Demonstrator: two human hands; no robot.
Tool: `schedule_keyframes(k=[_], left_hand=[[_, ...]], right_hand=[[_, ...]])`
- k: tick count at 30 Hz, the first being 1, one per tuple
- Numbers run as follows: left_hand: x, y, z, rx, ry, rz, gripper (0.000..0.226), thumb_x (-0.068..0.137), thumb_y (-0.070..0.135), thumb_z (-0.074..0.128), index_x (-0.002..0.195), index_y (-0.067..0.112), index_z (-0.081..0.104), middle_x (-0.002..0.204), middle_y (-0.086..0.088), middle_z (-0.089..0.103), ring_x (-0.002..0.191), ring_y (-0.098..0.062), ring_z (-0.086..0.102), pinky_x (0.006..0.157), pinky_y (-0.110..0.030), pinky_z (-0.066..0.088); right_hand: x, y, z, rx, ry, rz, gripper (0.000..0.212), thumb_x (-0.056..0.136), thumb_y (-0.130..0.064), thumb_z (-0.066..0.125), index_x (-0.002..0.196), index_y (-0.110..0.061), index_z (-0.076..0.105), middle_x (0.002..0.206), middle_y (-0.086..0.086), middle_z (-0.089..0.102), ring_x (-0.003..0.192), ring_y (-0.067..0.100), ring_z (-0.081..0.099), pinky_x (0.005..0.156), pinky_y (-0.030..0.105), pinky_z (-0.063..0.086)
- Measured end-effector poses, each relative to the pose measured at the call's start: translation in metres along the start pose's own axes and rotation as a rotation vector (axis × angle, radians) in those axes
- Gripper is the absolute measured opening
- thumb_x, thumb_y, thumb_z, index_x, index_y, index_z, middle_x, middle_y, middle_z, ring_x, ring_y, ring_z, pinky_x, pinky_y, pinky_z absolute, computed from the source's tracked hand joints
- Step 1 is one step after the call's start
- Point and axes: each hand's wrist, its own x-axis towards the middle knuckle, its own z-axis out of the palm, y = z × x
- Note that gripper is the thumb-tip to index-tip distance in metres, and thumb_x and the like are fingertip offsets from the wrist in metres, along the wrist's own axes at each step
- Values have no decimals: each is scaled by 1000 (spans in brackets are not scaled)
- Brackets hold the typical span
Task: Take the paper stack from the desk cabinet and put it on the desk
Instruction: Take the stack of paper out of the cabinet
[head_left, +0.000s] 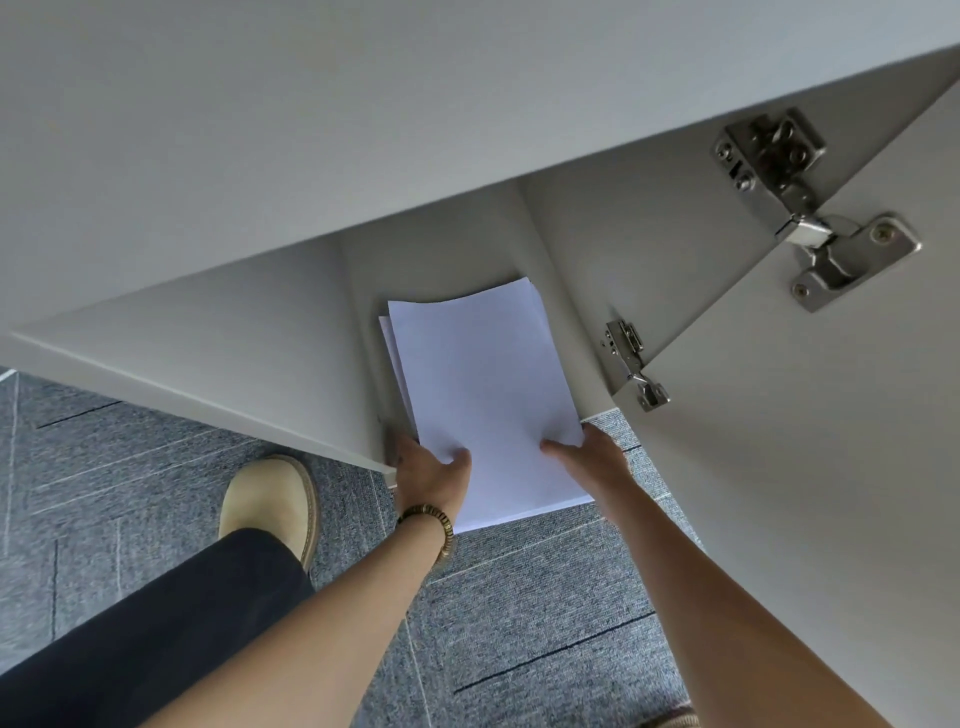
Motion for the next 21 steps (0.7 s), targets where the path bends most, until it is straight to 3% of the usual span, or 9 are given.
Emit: schedule_keyframes(k=[3,6,8,12,18,21], left_hand=[[-10,8,-4,-31,-17,24,45,87,12,68,122,1,42,106,-14,64,87,-27,60,77,-27,46],[-25,15,-12,-57,-52,45,59,89,5,65,136,0,30,110,-12,62,91,-24,59,83,-25,46],[-36,18,-20,-69,-76,49,55,89,4,66,133,3,33,114,-13,62,92,-24,59,84,-26,47],[-76,27,-50,-44,-126,77,46,87,7,69,122,5,39,117,-16,63,98,-27,63,85,-32,50],[-167,49,-115,-127,-161,57,52,87,1,67,131,8,41,128,-11,60,108,-25,60,95,-33,47],[-223,61,-153,-123,-192,76,44,86,3,67,123,8,43,125,-12,62,99,-24,60,87,-31,48]], right_hand=[[-11,-4,-4,-28,-11,-18,54,79,-34,76,126,-13,60,121,7,69,114,29,63,96,39,51],[-25,-9,-11,-49,-19,-58,51,80,-26,77,124,-10,58,120,9,69,113,30,63,94,37,51],[-39,-14,-18,-54,-26,-70,50,81,-22,77,125,-9,57,119,10,68,112,30,63,91,33,49],[-87,-25,-35,-60,-45,-72,52,78,-17,78,125,-9,57,118,13,68,111,33,63,94,41,53],[-198,-46,-67,-53,-51,-52,56,79,-19,76,130,-10,54,123,11,66,116,34,61,98,45,52],[-260,-52,-91,-35,-39,-49,52,79,-19,75,127,-10,58,113,7,67,107,30,64,87,41,53]])
